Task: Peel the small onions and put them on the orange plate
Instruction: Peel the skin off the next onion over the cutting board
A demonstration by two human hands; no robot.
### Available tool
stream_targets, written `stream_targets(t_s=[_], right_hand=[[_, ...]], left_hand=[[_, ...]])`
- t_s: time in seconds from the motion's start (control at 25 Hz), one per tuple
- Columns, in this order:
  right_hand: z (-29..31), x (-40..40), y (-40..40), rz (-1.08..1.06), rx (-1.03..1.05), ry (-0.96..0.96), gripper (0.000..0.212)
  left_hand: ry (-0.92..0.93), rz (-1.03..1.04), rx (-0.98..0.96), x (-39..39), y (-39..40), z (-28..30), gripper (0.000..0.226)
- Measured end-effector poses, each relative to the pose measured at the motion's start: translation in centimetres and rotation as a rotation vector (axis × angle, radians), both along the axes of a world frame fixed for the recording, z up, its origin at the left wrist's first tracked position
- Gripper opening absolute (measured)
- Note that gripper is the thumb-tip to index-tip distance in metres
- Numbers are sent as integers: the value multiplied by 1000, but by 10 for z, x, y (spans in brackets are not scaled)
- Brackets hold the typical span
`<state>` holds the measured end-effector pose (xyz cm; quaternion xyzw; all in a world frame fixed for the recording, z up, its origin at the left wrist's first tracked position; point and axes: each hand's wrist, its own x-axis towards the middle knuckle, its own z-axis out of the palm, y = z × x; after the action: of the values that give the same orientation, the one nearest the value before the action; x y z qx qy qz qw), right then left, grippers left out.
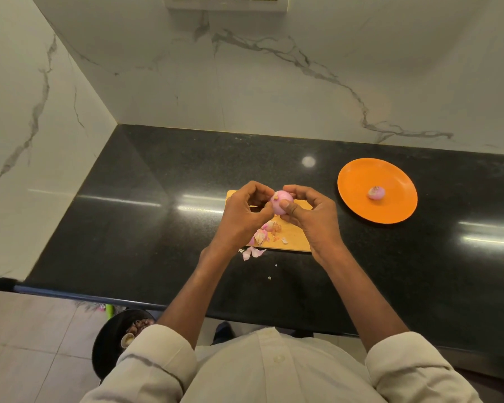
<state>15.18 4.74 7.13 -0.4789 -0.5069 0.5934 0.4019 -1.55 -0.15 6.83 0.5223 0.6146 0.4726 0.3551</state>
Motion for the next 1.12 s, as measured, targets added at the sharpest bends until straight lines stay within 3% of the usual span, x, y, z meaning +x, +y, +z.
stream_targets(t_s=[0.24, 0.44, 0.56, 0.84, 1.12], right_hand=[[-1, -4, -1, 30, 12, -8, 31], [-3, -5, 0, 11, -52, 99, 30], [-5, -5, 1, -33, -50, 137, 27], [-7, -6, 3, -38, -71, 153, 25], [-5, -12, 1, 8, -117, 223, 27]], left_hand=[[18, 87, -36, 8, 6, 1, 18], [-216, 164, -58, 6, 7, -1, 26], [-321, 109, -94, 8, 5, -9, 31], [-128, 154, -8, 14, 2, -14, 28], [13, 333, 47, 24, 8, -13, 24]])
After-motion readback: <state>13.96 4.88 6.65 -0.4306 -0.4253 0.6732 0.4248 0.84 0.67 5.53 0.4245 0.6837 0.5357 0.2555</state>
